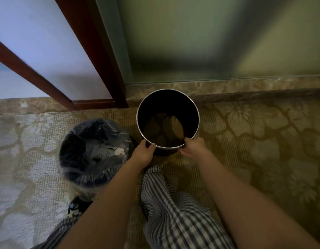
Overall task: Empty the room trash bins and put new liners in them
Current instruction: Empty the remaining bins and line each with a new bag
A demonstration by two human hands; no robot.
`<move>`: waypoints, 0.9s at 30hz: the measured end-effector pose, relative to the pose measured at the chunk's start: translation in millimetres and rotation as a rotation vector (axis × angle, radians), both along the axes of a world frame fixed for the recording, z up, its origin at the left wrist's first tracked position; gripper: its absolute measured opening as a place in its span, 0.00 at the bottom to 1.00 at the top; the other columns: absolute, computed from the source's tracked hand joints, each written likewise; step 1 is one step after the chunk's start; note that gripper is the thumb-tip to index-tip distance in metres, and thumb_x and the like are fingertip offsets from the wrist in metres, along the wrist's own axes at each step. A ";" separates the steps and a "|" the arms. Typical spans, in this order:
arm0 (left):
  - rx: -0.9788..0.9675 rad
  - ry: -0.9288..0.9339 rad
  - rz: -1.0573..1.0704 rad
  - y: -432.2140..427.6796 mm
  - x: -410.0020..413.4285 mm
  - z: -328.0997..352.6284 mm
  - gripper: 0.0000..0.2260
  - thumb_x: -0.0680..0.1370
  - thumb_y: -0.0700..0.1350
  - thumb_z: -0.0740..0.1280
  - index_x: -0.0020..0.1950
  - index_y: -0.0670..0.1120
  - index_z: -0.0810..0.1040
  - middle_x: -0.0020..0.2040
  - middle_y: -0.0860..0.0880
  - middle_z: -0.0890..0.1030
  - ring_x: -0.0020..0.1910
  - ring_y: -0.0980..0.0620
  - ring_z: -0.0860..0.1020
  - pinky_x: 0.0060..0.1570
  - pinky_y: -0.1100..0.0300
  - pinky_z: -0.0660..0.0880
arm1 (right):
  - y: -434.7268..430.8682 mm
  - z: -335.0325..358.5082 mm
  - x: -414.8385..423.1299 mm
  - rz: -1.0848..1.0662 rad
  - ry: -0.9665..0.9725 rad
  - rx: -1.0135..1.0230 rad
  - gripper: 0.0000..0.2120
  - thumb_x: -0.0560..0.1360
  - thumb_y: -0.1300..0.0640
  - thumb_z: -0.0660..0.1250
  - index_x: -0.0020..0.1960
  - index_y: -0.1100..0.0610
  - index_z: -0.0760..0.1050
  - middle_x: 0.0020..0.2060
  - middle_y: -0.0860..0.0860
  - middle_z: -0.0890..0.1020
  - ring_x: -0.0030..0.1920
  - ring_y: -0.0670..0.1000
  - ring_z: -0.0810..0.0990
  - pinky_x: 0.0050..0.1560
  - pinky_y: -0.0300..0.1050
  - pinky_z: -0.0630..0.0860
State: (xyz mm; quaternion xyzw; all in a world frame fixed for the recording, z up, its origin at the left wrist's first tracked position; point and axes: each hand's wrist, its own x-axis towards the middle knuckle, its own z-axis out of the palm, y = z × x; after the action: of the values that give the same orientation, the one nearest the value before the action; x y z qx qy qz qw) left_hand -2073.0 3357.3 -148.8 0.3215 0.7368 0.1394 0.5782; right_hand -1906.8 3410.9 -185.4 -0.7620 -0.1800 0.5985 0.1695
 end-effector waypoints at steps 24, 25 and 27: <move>-0.058 0.318 0.962 -174.2 -159.1 -3.1 0.22 0.84 0.49 0.50 0.73 0.35 0.62 0.73 0.37 0.64 0.71 0.39 0.63 0.68 0.52 0.58 | -46.3 47.9 -140.9 0.437 -0.026 -0.147 0.21 0.82 0.51 0.53 0.70 0.62 0.65 0.54 0.59 0.77 0.46 0.56 0.78 0.42 0.47 0.75; -0.102 0.260 1.020 -173.4 -159.7 -11.0 0.23 0.84 0.50 0.50 0.73 0.36 0.62 0.73 0.37 0.63 0.71 0.39 0.63 0.69 0.51 0.58 | -57.2 32.8 -143.4 0.319 0.022 -0.196 0.23 0.82 0.50 0.52 0.71 0.62 0.64 0.58 0.60 0.76 0.51 0.58 0.77 0.46 0.48 0.74; -0.182 0.118 1.112 -166.1 -162.9 -26.1 0.25 0.84 0.52 0.48 0.74 0.38 0.62 0.73 0.38 0.64 0.71 0.39 0.64 0.70 0.48 0.61 | -76.1 7.0 -146.9 0.189 0.112 -0.285 0.25 0.83 0.47 0.50 0.73 0.61 0.62 0.66 0.60 0.71 0.63 0.60 0.73 0.57 0.52 0.71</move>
State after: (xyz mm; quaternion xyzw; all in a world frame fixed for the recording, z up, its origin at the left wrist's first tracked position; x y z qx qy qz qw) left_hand -2235.8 3191.2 -175.0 -0.1588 0.8355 0.3406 0.4008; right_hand -2053.7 3334.7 -178.4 -0.7234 -0.1545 0.6728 0.0123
